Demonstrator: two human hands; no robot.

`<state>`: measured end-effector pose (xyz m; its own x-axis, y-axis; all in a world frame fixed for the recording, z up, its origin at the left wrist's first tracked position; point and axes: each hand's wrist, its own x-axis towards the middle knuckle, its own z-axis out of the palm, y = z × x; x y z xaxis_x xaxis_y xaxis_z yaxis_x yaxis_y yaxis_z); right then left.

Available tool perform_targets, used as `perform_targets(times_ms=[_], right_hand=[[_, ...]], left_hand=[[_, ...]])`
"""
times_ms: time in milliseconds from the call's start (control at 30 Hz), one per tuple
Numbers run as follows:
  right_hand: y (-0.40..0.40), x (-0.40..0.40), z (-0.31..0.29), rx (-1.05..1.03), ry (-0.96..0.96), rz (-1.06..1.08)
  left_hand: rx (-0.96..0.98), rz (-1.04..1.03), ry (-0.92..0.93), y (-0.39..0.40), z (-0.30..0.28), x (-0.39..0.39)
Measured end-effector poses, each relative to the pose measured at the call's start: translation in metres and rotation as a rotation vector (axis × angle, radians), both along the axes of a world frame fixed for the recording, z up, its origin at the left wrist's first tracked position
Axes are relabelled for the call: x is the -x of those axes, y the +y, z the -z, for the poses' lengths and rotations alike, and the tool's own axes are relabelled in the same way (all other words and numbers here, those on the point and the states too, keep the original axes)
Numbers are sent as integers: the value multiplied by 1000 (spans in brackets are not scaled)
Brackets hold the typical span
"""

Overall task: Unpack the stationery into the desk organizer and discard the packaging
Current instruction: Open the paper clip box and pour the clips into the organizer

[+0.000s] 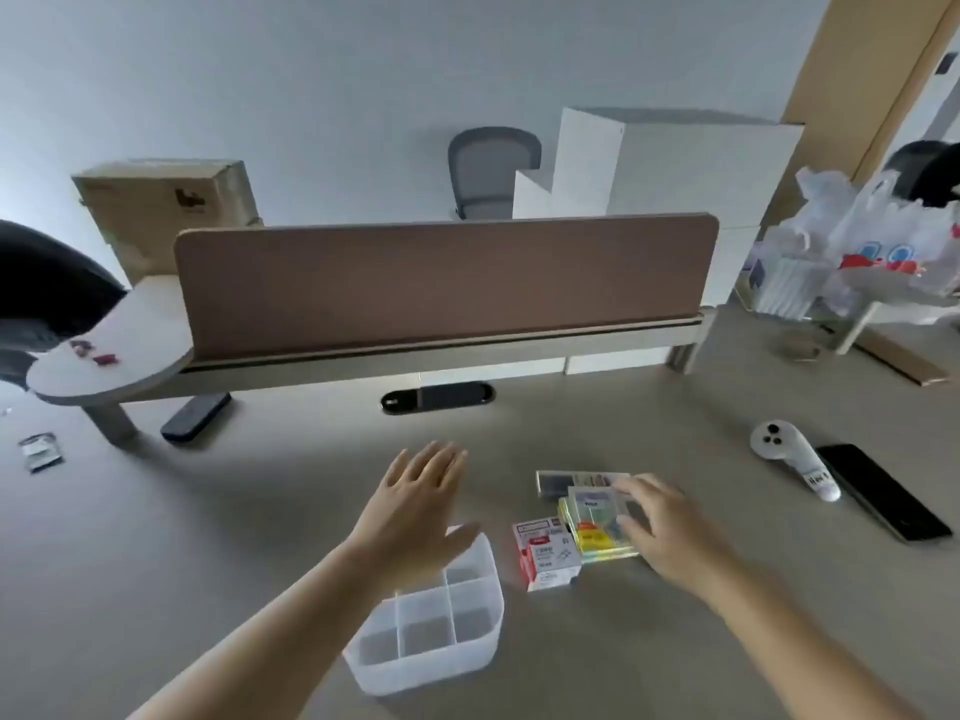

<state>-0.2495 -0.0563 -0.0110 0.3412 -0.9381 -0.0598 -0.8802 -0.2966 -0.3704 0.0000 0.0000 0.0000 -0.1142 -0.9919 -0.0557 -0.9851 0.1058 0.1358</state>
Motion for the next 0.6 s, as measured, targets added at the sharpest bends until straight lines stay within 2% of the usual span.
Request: perform_targets(times_ms=[133,233,467,600], right_hand=[[-2,0,46,-112,104,-78],[-7,-8,72,-120,91,-174],[-22,-26,97,-105,27,-270],[-27,-24,95,-141,-100,-264]], left_hand=[[-114,9,5,10,51,4],[-150,-27,35,17,73,7],[-137,-27,44,24,86,7],[-156,-66,42,18,83,13]])
